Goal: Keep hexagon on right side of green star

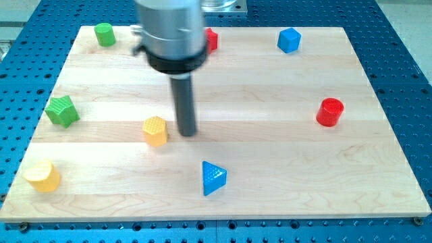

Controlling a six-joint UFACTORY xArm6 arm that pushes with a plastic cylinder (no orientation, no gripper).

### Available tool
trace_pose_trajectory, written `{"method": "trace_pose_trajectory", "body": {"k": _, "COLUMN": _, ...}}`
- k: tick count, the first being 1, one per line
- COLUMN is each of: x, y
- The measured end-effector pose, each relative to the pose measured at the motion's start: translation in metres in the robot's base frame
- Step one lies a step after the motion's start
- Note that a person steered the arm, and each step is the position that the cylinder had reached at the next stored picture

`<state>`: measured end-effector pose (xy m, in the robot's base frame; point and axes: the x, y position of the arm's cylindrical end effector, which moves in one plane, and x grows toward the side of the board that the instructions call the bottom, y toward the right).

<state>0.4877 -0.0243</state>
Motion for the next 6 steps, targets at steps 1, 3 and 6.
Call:
{"method": "trace_pose_trajectory", "body": {"k": 1, "x": 0.008, "y": -0.033}}
{"method": "trace_pose_trajectory", "body": {"k": 3, "x": 0.018, "y": -0.114}}
{"method": "trace_pose_trajectory", "body": {"k": 6, "x": -0.012, "y": -0.158}}
